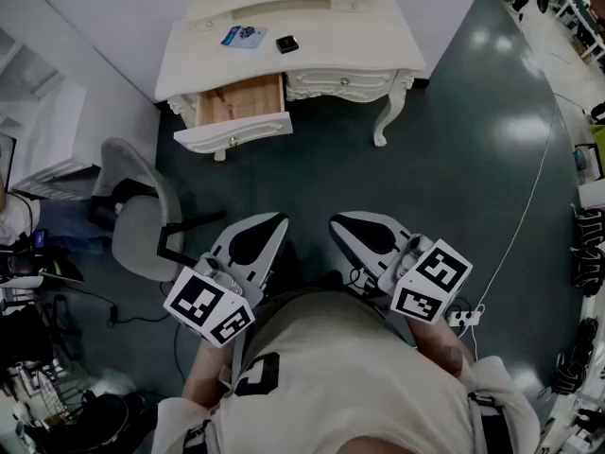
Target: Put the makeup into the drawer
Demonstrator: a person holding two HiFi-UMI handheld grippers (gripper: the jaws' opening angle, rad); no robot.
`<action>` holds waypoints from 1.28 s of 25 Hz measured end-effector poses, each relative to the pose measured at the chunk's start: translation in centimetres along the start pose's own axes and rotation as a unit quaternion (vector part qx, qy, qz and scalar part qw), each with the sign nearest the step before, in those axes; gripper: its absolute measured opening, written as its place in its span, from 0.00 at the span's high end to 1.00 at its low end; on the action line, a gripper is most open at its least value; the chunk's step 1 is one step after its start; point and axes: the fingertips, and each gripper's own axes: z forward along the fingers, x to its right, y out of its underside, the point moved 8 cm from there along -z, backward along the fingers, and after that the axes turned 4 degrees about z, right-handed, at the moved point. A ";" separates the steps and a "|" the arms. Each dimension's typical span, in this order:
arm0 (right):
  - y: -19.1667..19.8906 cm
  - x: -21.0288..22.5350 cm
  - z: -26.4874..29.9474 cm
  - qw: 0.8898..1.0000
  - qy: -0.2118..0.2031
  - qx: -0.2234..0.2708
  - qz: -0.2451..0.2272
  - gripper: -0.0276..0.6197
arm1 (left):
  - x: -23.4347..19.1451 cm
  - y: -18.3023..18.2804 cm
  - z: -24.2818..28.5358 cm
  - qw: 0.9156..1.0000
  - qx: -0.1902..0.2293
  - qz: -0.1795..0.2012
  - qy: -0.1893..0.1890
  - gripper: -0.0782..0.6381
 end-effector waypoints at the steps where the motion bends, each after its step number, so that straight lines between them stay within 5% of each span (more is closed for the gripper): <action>1: 0.0 -0.3 0.4 1.000 0.003 -0.002 0.002 0.91 | -0.5 -0.1 -0.4 1.000 0.001 -0.004 0.000 0.81; 20: -3.0 1.0 15.7 0.995 0.091 -0.013 0.024 0.91 | -17.5 -3.9 -1.1 0.995 0.047 -0.055 0.071 0.81; 32: -5.3 6.4 20.3 0.994 0.098 -0.032 0.037 0.91 | -21.7 -4.4 2.9 0.993 0.045 -0.082 0.072 0.81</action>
